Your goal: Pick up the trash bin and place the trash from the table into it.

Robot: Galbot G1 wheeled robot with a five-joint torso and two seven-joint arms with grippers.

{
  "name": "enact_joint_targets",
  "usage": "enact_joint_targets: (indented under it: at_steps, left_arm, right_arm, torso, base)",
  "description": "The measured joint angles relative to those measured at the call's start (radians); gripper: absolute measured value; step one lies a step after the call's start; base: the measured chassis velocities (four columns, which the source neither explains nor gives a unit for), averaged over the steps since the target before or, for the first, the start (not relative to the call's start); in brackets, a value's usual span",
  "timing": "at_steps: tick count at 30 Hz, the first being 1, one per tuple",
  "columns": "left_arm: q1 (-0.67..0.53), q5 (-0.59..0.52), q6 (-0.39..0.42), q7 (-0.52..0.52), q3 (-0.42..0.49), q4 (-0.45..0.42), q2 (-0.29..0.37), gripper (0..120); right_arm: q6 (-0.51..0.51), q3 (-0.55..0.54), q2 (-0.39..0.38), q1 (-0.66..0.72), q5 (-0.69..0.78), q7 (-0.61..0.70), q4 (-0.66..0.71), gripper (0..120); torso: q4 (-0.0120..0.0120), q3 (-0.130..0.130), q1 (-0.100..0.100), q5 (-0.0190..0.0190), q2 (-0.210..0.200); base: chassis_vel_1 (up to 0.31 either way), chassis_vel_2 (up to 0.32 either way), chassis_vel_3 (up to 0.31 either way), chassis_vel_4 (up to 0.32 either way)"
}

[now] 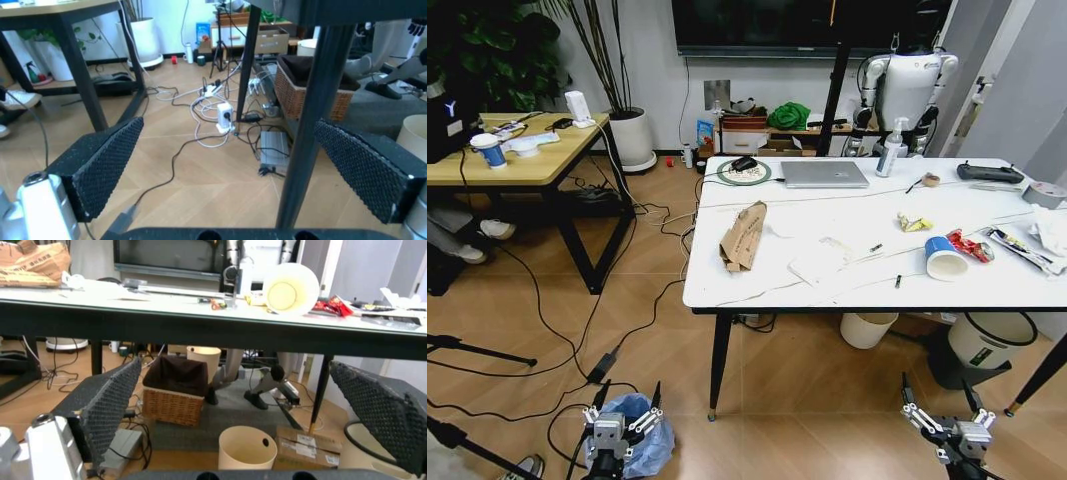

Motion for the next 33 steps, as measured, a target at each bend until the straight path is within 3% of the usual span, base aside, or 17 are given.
enact_joint_targets:
  at_steps: [10, 33]
  left_arm:
    - [-0.009, 0.005, -0.024, 0.002, 0.006, 0.015, -0.007, 100]
    - [-0.003, 0.047, -0.043, -0.003, 0.0, 0.018, -0.027, 100]
  right_arm:
    - [0.0, 0.002, 0.0, 0.002, 0.002, 0.001, -0.007, 100]
    - [-0.004, -0.009, 0.0, 0.006, 0.007, 0.001, -0.006, 100]
  torso:
    - [0.0, -0.028, -0.021, 0.0, -0.05]
    - [0.0001, -0.029, -0.022, 0.0, -0.051]
  base:
    - [0.0, 0.0, 0.0, 0.0]
    - [0.0, 0.0, 0.0, 0.0]
